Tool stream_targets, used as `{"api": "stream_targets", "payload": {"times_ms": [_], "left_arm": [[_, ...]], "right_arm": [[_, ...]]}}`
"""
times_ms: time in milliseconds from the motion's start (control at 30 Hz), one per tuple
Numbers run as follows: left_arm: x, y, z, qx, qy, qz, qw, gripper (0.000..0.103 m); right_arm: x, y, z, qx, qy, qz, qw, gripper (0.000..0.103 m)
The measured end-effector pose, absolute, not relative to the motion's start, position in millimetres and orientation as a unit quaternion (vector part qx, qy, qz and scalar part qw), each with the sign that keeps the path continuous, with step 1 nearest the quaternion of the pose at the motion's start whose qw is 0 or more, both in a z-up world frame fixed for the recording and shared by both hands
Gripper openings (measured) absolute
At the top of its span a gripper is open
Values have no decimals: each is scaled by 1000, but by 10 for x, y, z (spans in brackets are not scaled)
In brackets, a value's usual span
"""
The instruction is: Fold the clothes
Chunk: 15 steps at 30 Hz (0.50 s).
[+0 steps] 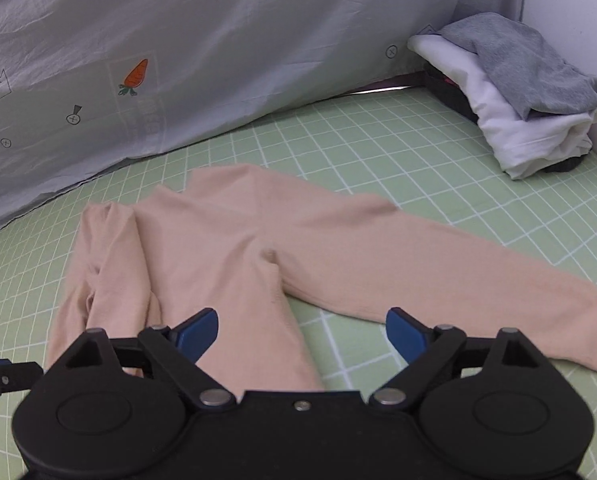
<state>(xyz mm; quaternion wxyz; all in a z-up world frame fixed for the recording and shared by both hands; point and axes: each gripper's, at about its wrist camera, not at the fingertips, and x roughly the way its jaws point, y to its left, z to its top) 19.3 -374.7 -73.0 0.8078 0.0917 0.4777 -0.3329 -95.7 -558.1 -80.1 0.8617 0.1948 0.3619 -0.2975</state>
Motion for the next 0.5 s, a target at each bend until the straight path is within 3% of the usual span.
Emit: {"api": "stream_targets", "payload": {"times_ms": [167,233,400,500], "left_arm": [[504,-3952,-837,106,474,-371,791,40],[619,-4042,-909,106,481,-378,784,34],[769,-4137,-1054,96,497,-383,772,32],[799,-4160,-1122,90,503,-387,768,32]], "right_arm": [[-628,-5360,-954,215,387,-265,856,65],[-535,-5336,-1014,227,395,-257,852,49],[-313,-5270,-1106,239,413,-235,847,34],[-218,-5211,-1141,231,428,-216,846,32]]}}
